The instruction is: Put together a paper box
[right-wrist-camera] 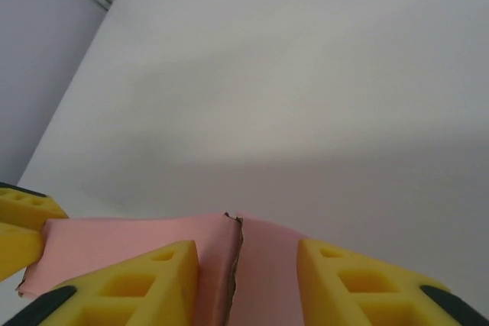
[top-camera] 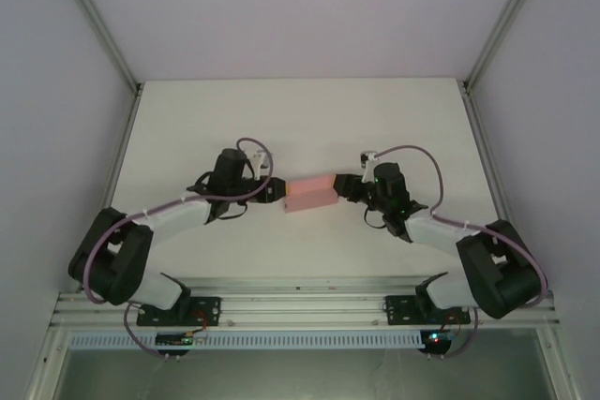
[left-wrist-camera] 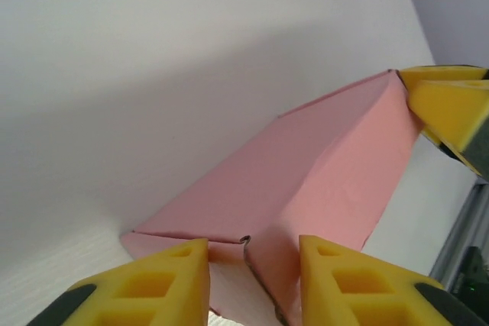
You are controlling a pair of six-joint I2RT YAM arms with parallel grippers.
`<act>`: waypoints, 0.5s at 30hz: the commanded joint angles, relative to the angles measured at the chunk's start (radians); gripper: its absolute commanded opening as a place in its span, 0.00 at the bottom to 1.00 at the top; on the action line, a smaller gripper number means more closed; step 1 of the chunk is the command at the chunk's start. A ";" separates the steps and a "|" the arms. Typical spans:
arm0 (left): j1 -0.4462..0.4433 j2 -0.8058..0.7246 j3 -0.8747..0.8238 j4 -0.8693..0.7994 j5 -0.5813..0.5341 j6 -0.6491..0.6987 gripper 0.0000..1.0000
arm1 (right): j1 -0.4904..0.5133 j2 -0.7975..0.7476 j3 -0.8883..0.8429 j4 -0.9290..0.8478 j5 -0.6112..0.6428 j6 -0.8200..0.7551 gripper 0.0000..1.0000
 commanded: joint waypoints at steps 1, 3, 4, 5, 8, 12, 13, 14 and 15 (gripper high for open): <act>-0.011 0.019 0.087 -0.276 -0.067 0.055 0.49 | 0.009 -0.020 0.065 -0.312 0.014 -0.010 0.48; -0.010 0.010 0.141 -0.301 -0.058 0.061 0.65 | 0.009 -0.036 0.116 -0.353 -0.011 -0.004 0.51; -0.010 0.006 0.167 -0.318 -0.060 0.063 0.69 | 0.007 -0.042 0.143 -0.375 -0.011 0.006 0.52; -0.008 0.000 0.192 -0.331 -0.059 0.063 0.79 | 0.005 -0.048 0.169 -0.394 -0.012 0.006 0.52; 0.007 -0.024 0.241 -0.362 -0.072 0.070 1.00 | -0.008 -0.050 0.252 -0.475 0.019 -0.010 0.77; 0.067 -0.063 0.264 -0.409 -0.202 0.043 1.00 | -0.036 -0.023 0.335 -0.488 -0.101 -0.178 0.99; 0.093 -0.064 0.272 -0.429 -0.221 0.040 1.00 | -0.042 -0.009 0.359 -0.485 -0.181 -0.275 1.00; 0.124 -0.063 0.277 -0.444 -0.222 0.045 1.00 | -0.045 0.006 0.395 -0.512 -0.242 -0.395 0.99; 0.148 -0.063 0.278 -0.454 -0.225 0.055 1.00 | -0.043 0.022 0.444 -0.577 -0.278 -0.536 0.99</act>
